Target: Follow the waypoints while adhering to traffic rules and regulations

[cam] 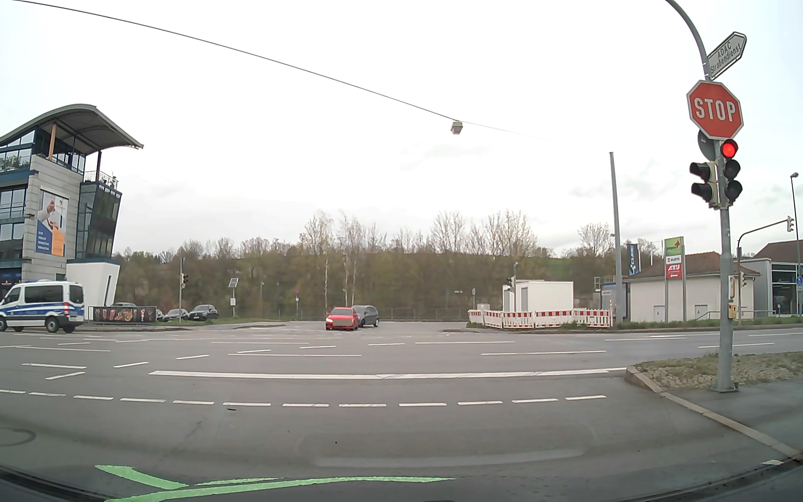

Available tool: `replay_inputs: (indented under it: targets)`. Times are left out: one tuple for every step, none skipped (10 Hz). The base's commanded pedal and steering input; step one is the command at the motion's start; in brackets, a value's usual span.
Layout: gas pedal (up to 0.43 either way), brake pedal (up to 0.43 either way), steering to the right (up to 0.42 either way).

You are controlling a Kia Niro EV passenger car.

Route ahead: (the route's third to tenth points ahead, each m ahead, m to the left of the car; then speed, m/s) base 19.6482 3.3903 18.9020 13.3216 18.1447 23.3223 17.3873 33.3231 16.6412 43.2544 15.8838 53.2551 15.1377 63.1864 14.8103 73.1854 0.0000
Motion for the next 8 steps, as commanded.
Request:
replay_inputs:
  targets:
    - [0.000, 0.409, -0.073]
    - [0.000, 0.402, -0.073]
    - [0.000, 0.409, -0.073]
    - [0.000, 0.409, -0.073]
    - [0.000, 0.409, -0.073]
    - [0.000, 0.409, -0.073]
    - [0.000, 0.409, -0.073]
    - [0.000, 0.409, -0.073]
